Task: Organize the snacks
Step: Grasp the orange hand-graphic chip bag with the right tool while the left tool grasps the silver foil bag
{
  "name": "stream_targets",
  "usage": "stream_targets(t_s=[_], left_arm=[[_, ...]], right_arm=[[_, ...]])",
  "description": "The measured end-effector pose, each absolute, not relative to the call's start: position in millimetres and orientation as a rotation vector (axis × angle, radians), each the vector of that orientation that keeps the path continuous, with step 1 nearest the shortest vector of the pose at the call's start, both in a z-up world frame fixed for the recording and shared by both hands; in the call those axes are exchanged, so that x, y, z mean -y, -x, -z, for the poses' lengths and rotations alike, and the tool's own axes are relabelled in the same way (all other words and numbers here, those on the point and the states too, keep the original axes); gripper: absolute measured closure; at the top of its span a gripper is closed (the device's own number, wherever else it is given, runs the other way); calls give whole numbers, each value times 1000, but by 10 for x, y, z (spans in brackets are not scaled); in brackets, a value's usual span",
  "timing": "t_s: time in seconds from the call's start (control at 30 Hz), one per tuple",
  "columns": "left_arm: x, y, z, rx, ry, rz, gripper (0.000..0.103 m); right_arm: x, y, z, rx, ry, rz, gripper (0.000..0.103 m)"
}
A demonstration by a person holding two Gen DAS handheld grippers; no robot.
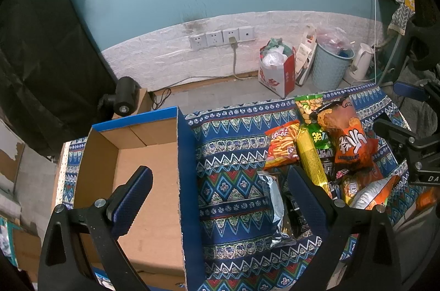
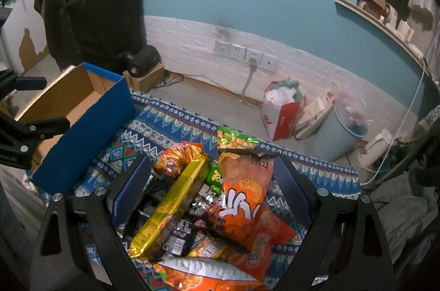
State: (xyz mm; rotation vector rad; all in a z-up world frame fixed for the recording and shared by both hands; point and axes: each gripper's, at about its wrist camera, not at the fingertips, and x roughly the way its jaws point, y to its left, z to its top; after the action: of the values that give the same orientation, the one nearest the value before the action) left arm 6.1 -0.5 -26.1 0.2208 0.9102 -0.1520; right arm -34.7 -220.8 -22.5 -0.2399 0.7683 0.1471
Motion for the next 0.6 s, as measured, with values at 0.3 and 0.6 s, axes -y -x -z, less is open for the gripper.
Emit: stream_targets(t_s=[0.3, 0.6], left_arm=[[6, -236, 493, -1009, -183, 175, 3], [203, -368, 866, -1102, -242, 184, 3]], right_arm=[[2328, 255, 333, -827, 216, -110, 14], [2568, 54, 614, -925, 177, -43, 14]])
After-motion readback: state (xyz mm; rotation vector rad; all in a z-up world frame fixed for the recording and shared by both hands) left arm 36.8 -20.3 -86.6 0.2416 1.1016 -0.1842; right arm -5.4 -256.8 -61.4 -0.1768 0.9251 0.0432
